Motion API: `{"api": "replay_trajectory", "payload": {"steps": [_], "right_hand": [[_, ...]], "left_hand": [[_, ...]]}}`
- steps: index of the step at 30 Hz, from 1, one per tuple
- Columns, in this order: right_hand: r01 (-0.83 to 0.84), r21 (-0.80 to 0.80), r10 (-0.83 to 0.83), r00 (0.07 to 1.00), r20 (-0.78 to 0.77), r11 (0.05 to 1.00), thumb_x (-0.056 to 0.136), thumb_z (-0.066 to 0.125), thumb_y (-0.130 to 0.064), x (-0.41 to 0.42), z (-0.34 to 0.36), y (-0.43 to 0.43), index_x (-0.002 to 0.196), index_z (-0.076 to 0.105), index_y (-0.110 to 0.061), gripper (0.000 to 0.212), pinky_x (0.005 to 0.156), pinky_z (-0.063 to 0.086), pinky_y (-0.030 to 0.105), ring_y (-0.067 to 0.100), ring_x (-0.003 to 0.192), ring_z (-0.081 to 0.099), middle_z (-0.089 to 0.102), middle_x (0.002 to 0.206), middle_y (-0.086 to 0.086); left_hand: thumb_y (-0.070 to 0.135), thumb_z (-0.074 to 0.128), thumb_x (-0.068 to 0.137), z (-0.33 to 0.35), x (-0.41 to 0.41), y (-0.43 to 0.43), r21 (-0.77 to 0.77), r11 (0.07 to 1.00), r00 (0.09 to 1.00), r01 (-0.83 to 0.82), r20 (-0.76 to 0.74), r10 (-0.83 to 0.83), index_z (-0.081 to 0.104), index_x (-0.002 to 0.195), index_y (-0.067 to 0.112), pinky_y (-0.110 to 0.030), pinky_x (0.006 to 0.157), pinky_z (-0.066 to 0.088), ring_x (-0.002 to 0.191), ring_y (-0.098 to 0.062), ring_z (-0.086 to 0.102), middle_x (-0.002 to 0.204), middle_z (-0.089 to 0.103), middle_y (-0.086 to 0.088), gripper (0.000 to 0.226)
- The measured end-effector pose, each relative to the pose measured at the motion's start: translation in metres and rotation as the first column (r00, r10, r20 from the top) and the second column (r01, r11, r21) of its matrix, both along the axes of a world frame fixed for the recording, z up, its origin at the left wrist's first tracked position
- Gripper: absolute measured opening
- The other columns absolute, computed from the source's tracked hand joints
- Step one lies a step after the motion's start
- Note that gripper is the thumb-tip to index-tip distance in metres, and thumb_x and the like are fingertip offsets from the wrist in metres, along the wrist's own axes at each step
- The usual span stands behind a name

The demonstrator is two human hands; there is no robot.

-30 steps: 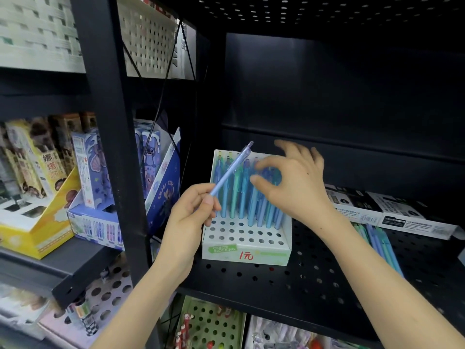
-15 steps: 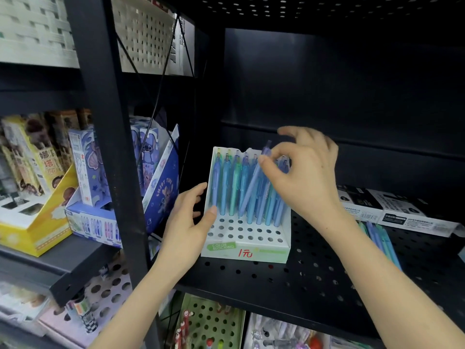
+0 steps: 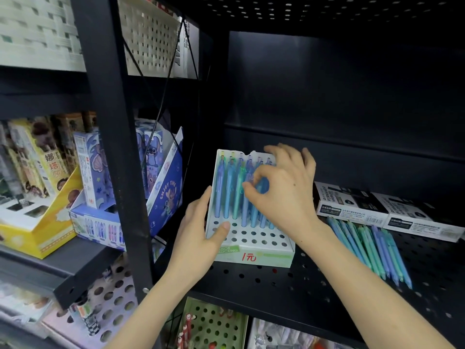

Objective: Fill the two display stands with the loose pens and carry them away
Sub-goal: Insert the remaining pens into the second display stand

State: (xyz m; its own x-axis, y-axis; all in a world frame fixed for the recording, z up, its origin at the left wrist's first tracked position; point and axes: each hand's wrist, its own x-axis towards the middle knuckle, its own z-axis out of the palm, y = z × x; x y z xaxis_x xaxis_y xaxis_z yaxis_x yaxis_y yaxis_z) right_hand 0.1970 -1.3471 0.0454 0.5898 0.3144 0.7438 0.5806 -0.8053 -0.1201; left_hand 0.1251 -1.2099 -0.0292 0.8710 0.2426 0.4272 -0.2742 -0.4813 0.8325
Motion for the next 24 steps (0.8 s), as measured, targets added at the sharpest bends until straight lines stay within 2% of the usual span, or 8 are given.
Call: {"api": "replay_trajectory", "payload": {"steps": [3, 6, 9, 11, 14, 16, 20, 24], "right_hand": [[-0.011, 0.078, 0.01, 1.0, 0.016, 0.997, 0.074, 0.058, -0.034, 0.002, 0.002, 0.001, 0.085, 0.067, -0.022, 0.018, 0.11, 0.013, 0.047, 0.029, 0.121, 0.046, 0.057, 0.123, 0.007], [-0.04, 0.147, 0.04, 0.999, -0.001, 0.988, 0.077, 0.057, -0.033, 0.004, 0.001, 0.002, 0.084, 0.067, -0.023, 0.016, 0.109, 0.017, 0.047, 0.026, 0.118, 0.048, 0.059, 0.118, 0.004], [-0.032, 0.146, 0.041, 0.997, -0.057, 0.989, 0.078, 0.06, -0.033, 0.006, 0.002, 0.001, 0.086, 0.067, -0.025, 0.013, 0.11, 0.014, 0.047, 0.025, 0.12, 0.045, 0.057, 0.122, 0.003], [-0.031, 0.14, 0.04, 0.997, -0.064, 0.99, 0.078, 0.063, -0.036, 0.004, 0.004, -0.002, 0.091, 0.067, -0.027, 0.015, 0.111, 0.013, 0.045, 0.023, 0.122, 0.043, 0.055, 0.124, 0.002], [-0.048, 0.232, 0.06, 0.997, -0.044, 0.971, 0.081, 0.058, -0.04, -0.006, 0.006, -0.022, 0.101, 0.065, -0.026, 0.025, 0.105, 0.023, 0.039, 0.017, 0.115, 0.047, 0.056, 0.12, -0.002], [-0.016, 0.298, 0.037, 0.997, -0.066, 0.954, 0.085, 0.06, -0.035, -0.012, 0.0, -0.05, 0.101, 0.065, -0.023, 0.021, 0.094, 0.028, 0.03, 0.016, 0.106, 0.049, 0.058, 0.114, -0.003], [0.251, 0.302, -0.154, 0.938, -0.311, 0.92, 0.088, 0.059, -0.031, -0.014, -0.027, -0.134, 0.1, 0.066, -0.02, 0.018, 0.071, 0.04, 0.028, 0.016, 0.092, 0.057, 0.062, 0.108, -0.001], [0.502, 0.111, -0.367, 0.749, -0.553, 0.858, 0.088, 0.059, -0.036, -0.008, -0.05, -0.205, 0.108, 0.066, -0.014, 0.031, 0.065, 0.044, 0.03, 0.025, 0.084, 0.065, 0.068, 0.104, 0.008]], "left_hand": [[0.017, 0.058, 0.09, -0.003, 0.001, 0.002, 0.013, 1.0, 1.0, -0.009, 0.009, 0.009, 0.017, 0.135, 0.054, -0.014, 0.096, 0.025, 0.117, 0.016, 0.031, 0.126, 0.032, 0.03, 0.071], [0.012, 0.056, 0.09, -0.005, 0.001, 0.002, 0.014, 1.0, 1.0, -0.014, 0.024, 0.013, 0.02, 0.137, 0.052, -0.012, 0.096, 0.024, 0.113, 0.028, 0.025, 0.124, 0.033, 0.034, 0.072], [0.012, 0.058, 0.089, -0.002, 0.002, 0.002, 0.013, 0.997, 0.997, -0.073, 0.036, 0.073, 0.027, 0.138, 0.047, -0.032, 0.107, 0.032, 0.124, 0.005, 0.035, 0.125, 0.037, 0.026, 0.068], [0.013, 0.06, 0.087, 0.005, 0.0, -0.002, 0.058, 0.985, 0.983, -0.165, 0.089, 0.16, 0.032, 0.138, 0.039, -0.044, 0.105, 0.036, 0.124, -0.013, 0.04, 0.126, 0.038, 0.019, 0.064], [0.013, 0.061, 0.086, 0.018, -0.007, -0.014, 0.088, 0.955, 0.936, -0.284, 0.24, 0.256, 0.043, 0.133, 0.026, -0.042, 0.099, 0.04, 0.118, -0.016, 0.044, 0.122, 0.042, 0.014, 0.051], [0.018, 0.056, 0.086, 0.025, -0.013, -0.028, 0.098, 0.951, 0.913, -0.294, 0.324, 0.249, 0.05, 0.123, 0.023, -0.032, 0.092, 0.04, 0.106, -0.013, 0.048, 0.115, 0.046, 0.013, 0.039], [0.019, 0.052, 0.084, 0.036, -0.015, -0.069, 0.129, 0.984, 0.925, -0.12, 0.375, 0.063, 0.053, 0.105, 0.027, -0.01, 0.078, 0.038, 0.084, -0.005, 0.051, 0.097, 0.051, 0.017, 0.023], [0.017, 0.052, 0.092, 0.037, 0.001, -0.118, 0.164, 0.977, 0.953, 0.136, 0.247, -0.174, 0.053, 0.105, 0.03, -0.015, 0.072, 0.043, 0.082, -0.009, 0.051, 0.093, 0.052, 0.016, 0.019]]}}
